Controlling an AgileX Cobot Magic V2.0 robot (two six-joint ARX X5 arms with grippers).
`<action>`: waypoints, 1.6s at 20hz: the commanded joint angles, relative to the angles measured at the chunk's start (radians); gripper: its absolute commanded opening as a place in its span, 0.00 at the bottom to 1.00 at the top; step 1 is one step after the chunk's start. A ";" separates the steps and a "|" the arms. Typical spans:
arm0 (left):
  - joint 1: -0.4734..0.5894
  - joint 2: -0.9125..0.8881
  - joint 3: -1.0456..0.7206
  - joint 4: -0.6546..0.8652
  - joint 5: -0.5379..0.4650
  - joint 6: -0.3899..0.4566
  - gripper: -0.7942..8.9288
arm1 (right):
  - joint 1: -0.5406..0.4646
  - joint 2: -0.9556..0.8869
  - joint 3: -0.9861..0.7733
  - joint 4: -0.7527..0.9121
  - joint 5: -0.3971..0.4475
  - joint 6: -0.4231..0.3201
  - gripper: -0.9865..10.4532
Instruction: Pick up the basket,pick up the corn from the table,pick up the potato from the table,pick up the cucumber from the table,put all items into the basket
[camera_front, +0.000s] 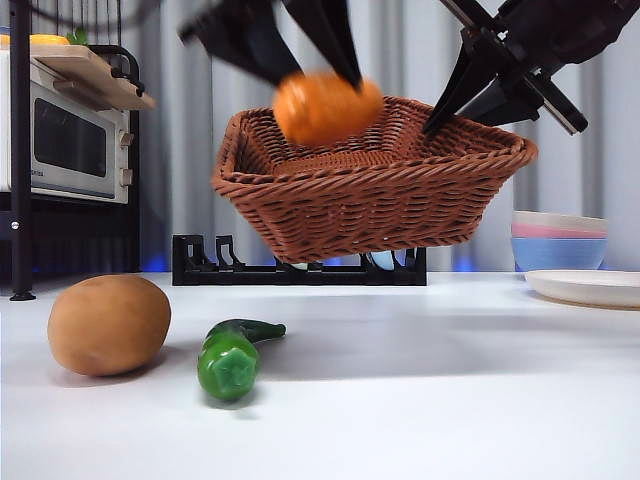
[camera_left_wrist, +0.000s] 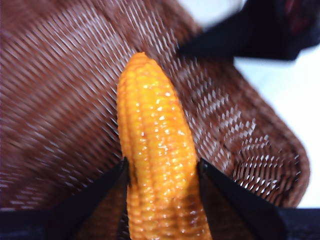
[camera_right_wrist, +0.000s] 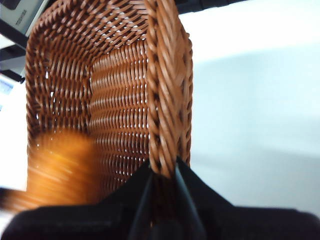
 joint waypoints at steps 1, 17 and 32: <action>-0.023 0.043 -0.011 0.005 -0.003 0.003 0.15 | 0.001 -0.005 0.002 0.021 -0.006 0.023 0.07; -0.031 -0.386 0.056 -0.416 -0.139 0.017 0.60 | -0.014 -0.005 0.002 0.022 -0.005 0.030 0.07; 0.076 -0.445 -0.373 -0.370 -0.102 -0.190 0.60 | -0.105 -0.014 0.002 0.021 -0.006 0.026 0.07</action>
